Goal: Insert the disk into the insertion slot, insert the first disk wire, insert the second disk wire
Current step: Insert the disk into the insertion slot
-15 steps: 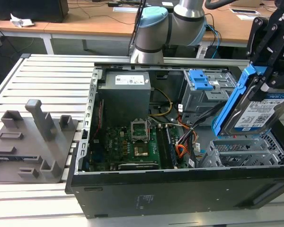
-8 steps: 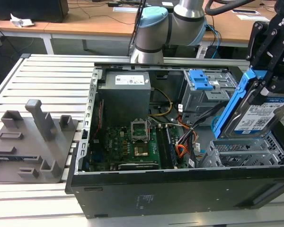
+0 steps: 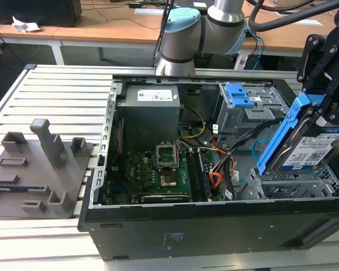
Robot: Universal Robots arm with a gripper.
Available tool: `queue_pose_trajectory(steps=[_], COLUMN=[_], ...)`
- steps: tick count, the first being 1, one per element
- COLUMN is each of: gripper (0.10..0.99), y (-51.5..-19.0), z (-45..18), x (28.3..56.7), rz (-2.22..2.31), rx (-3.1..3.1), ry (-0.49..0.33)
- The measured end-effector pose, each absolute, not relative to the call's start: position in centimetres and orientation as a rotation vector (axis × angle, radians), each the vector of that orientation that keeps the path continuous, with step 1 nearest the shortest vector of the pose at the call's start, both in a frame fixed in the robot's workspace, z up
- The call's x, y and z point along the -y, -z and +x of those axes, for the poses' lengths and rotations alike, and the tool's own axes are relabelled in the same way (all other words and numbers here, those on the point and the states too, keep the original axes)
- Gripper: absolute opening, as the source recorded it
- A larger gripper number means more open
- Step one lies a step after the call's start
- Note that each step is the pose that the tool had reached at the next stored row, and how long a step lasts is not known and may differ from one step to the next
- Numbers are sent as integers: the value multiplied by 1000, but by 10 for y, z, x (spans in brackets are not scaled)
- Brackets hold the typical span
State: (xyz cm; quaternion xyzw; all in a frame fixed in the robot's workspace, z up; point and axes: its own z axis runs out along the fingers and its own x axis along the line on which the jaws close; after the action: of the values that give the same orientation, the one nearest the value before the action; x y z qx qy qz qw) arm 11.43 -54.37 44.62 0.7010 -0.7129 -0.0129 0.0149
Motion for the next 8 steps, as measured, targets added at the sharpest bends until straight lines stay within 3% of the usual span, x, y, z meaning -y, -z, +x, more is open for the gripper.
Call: queue_pose_trajectory(steps=[8], gripper=[369], y=[-437], z=[114], x=[544], rz=[2181], rx=[2219], ry=[40])
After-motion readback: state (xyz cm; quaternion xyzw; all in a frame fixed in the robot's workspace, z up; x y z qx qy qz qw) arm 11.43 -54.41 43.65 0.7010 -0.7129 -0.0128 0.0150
